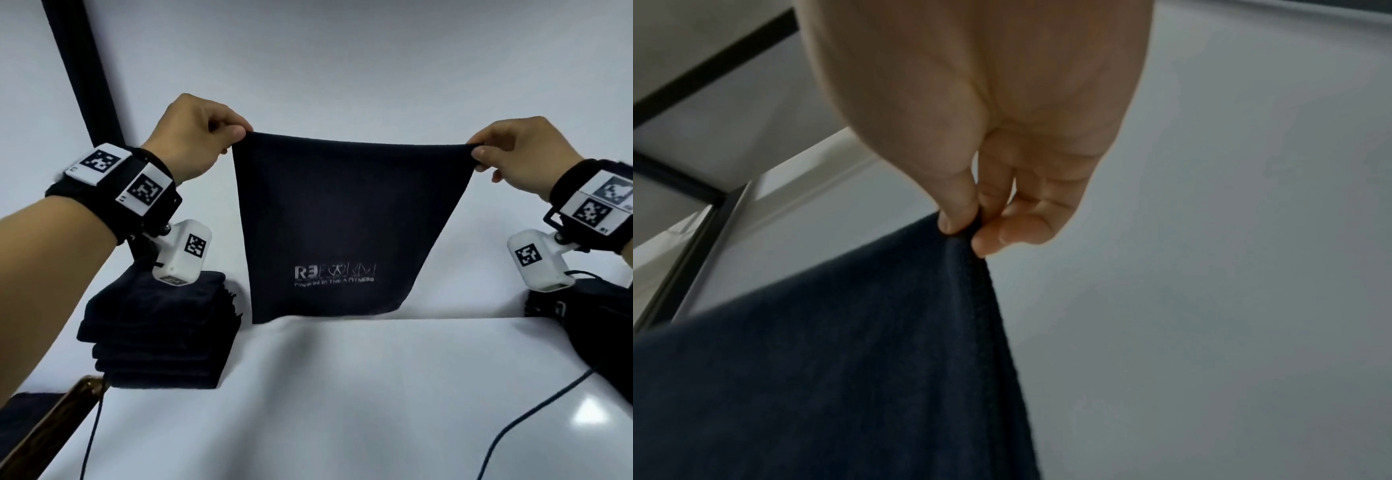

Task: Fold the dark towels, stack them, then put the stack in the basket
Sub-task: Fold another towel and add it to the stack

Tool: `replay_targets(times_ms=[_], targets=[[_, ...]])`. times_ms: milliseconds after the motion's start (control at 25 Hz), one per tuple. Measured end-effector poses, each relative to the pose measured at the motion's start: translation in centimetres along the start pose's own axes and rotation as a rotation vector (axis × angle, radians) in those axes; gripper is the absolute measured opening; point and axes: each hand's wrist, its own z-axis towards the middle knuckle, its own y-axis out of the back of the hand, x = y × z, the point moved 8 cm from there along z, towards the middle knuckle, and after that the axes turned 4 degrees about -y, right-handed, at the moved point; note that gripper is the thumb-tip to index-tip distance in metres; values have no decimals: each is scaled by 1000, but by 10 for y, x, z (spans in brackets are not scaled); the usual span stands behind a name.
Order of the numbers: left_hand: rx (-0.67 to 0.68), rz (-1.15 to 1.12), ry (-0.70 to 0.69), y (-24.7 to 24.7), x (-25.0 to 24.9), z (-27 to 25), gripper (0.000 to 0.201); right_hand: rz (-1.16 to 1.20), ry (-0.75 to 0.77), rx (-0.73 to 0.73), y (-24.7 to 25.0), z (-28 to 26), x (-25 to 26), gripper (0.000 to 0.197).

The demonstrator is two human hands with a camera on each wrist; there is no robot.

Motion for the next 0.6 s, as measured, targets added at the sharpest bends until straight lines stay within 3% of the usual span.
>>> replay_targets(times_ms=[160, 280, 400, 440, 520, 600], targets=[[8, 66, -61, 8, -21, -31, 10, -52, -3, 44, -5, -25, -8, 14], [68, 92, -187, 12, -36, -106, 10, -85, 9, 148, 0, -81, -12, 23], [297, -10, -245, -1, -27, -225, 13, -119, -2, 305, -5, -183, -30, 17], [401, -50, -208, -11, -16, -264, 13, -132, -18, 399, -16, -220, -39, 7], [547, -113, -117, -27, 4, -331, 18, -165, -42, 569, -39, -288, -54, 23], [632, -169, -59, -38, 13, -377, 23, -113, -156, 731, -61, -347, -74, 10]])
